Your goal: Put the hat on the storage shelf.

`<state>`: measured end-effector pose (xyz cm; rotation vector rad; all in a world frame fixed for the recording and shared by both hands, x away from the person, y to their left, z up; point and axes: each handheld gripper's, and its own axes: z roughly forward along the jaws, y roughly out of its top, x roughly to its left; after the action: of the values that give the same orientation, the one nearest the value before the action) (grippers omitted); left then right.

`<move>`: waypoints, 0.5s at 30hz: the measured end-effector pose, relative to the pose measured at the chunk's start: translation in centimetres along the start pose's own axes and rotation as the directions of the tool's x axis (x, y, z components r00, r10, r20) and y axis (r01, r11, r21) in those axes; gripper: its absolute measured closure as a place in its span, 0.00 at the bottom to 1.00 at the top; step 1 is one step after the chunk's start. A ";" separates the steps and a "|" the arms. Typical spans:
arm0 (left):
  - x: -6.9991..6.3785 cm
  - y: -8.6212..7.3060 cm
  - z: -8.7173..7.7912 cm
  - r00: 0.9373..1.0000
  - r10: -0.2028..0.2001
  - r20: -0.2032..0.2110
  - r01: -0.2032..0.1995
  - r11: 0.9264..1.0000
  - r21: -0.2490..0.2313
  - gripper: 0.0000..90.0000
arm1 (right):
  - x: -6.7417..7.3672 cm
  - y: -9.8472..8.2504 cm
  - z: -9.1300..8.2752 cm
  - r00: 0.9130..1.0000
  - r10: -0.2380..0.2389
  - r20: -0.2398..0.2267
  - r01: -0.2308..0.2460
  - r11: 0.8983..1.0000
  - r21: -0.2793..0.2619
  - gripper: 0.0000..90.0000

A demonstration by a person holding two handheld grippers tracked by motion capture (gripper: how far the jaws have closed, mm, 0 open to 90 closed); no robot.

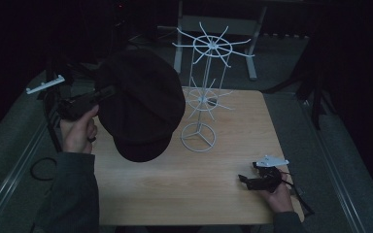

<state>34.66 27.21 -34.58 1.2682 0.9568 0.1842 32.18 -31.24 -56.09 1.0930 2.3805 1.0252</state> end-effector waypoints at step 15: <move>-0.4 0.5 0.6 0.998 -0.022 0.062 0.024 0.999 -0.032 0.83 | 0.0 0.0 0.0 1.000 0.000 -0.001 0.000 1.000 0.000 0.18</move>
<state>34.99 26.69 -33.97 1.2252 0.9116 0.1419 32.18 -31.25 -56.09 1.0931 2.3813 1.0254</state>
